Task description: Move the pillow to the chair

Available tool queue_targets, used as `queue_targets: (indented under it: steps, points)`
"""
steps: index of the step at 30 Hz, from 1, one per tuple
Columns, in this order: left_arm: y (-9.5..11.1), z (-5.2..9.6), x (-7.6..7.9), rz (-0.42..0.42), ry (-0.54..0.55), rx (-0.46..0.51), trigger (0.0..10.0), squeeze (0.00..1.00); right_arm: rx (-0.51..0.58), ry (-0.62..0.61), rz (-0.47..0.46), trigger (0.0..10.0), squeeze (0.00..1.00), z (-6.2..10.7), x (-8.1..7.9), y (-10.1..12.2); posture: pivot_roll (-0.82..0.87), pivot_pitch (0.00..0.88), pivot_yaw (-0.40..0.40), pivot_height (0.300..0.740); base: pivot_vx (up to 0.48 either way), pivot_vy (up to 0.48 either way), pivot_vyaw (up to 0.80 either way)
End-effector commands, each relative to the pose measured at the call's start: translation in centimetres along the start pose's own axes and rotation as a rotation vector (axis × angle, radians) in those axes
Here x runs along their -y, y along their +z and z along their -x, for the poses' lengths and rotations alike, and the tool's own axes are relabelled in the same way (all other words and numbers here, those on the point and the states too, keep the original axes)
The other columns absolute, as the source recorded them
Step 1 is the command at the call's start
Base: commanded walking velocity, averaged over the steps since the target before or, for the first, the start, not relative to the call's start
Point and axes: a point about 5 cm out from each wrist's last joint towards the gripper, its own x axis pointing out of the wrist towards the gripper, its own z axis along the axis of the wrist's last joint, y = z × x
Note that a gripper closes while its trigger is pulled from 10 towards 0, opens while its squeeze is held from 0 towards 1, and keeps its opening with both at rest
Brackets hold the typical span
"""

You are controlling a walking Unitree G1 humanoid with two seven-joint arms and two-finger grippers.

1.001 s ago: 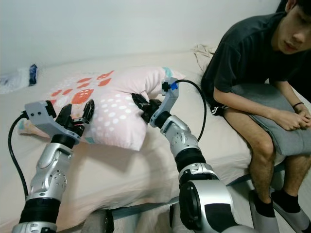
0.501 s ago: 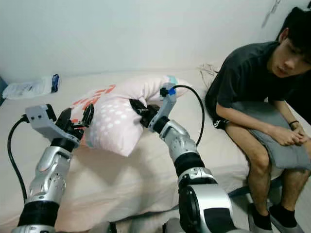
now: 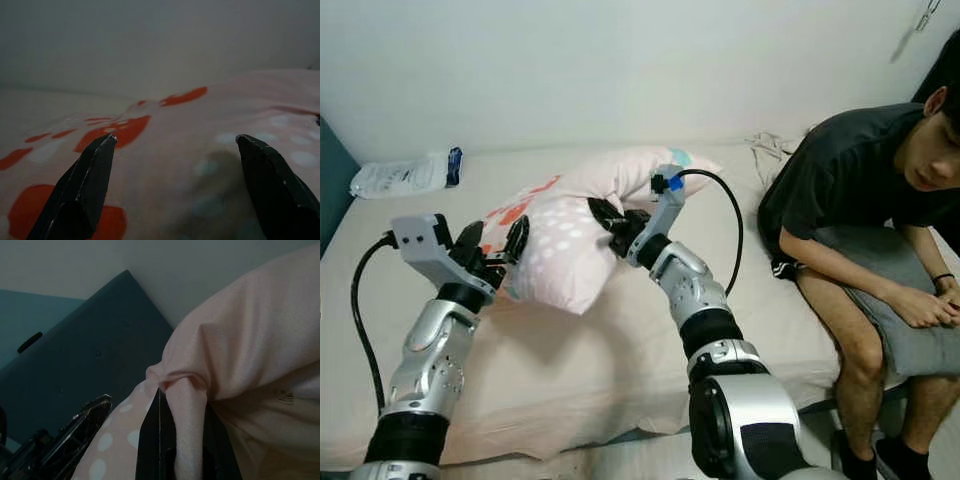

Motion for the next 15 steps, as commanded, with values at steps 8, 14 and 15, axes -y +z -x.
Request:
queue_targets:
  steps: [8,14,15]
  points:
    - [-3.2,1.4,-0.9,-0.006,0.038,-0.127,10.0,0.0,-0.031,-0.002,0.038,10.0,0.0,0.3,0.0,-1.2,-0.03,0.072,-0.04,0.74,0.0,0.0,0.0]
    - [-7.2,3.6,-1.8,0.011,0.097,-0.285,10.0,0.0,-0.211,-0.165,0.089,10.0,0.0,2.9,2.0,-5.9,-0.03,0.067,-0.04,0.74,0.0,0.0,0.0]
    - [-7.9,4.2,-2.0,0.007,0.111,-0.319,10.0,0.0,-0.238,-0.207,0.084,10.0,0.0,3.7,2.5,-6.7,-0.03,0.067,-0.04,0.74,0.0,0.0,0.0]
